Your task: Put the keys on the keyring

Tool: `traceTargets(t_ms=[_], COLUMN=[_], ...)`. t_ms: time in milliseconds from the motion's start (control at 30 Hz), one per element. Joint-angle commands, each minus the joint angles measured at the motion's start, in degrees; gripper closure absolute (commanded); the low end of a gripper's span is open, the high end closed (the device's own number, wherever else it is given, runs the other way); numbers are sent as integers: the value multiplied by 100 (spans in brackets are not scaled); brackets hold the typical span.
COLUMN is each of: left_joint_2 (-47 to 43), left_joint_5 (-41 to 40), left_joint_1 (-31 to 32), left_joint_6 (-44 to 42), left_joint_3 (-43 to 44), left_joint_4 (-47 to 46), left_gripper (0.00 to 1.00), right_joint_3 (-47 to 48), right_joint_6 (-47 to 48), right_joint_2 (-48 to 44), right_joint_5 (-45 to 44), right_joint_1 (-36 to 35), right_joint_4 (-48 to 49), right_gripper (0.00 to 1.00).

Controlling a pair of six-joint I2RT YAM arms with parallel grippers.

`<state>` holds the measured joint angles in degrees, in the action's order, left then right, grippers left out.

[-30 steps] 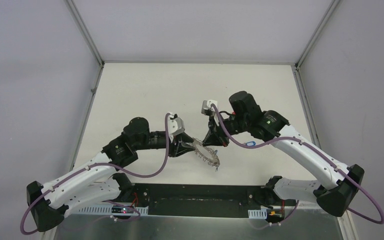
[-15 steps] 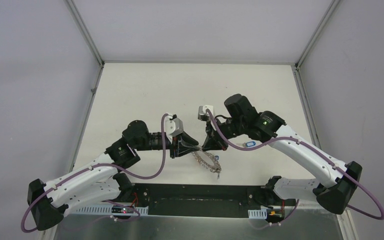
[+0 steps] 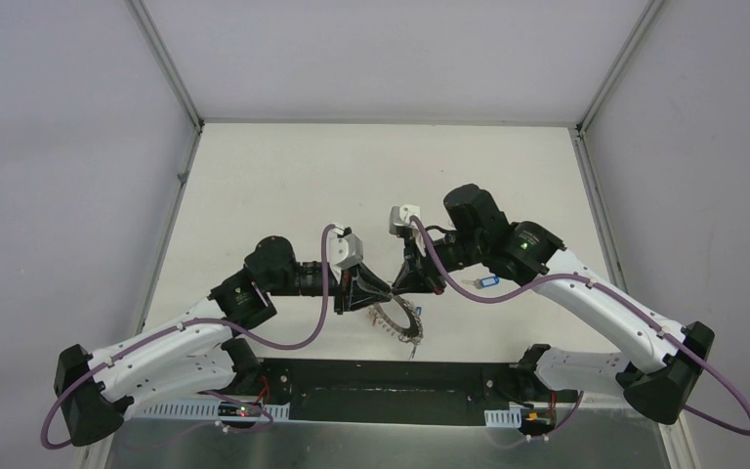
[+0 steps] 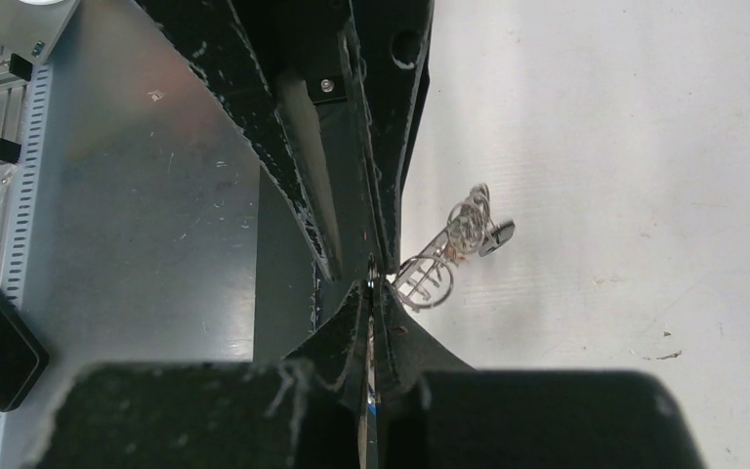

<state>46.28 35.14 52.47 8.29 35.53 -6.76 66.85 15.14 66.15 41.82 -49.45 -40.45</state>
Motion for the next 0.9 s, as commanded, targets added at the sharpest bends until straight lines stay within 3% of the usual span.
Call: traceTargets(t_ms=[0,133,300,500,700,867], left_joint_2=[95,133,87,-163,-537,-920], left_joint_5=[28,-105,-201,-437,-600,-622], left_joint_1=[81,99,123,123,121,122], left_joint_6=[102,94,18,47,94,178], left_joint_3=[162,181,168,51,-169,-595], left_joint_4=[-40,-31,-31,-57,-217,-957], left_gripper=[78,80,99,100,100,100], right_joint_3=[65,74,78,63,-226,-791], right_joint_6=[29,16,-1,-8,-65,-195], right_joint_2=[-157,-142,-115,-80,-475,-1064], right_joint_5=[260,295,302,232,75,-24], right_joint_1=[-38,-55,-65,-77,-69,-65], right_joint_4=[449,475,500,531,1031,1857], right_gripper=[100,100,100,99,55,48])
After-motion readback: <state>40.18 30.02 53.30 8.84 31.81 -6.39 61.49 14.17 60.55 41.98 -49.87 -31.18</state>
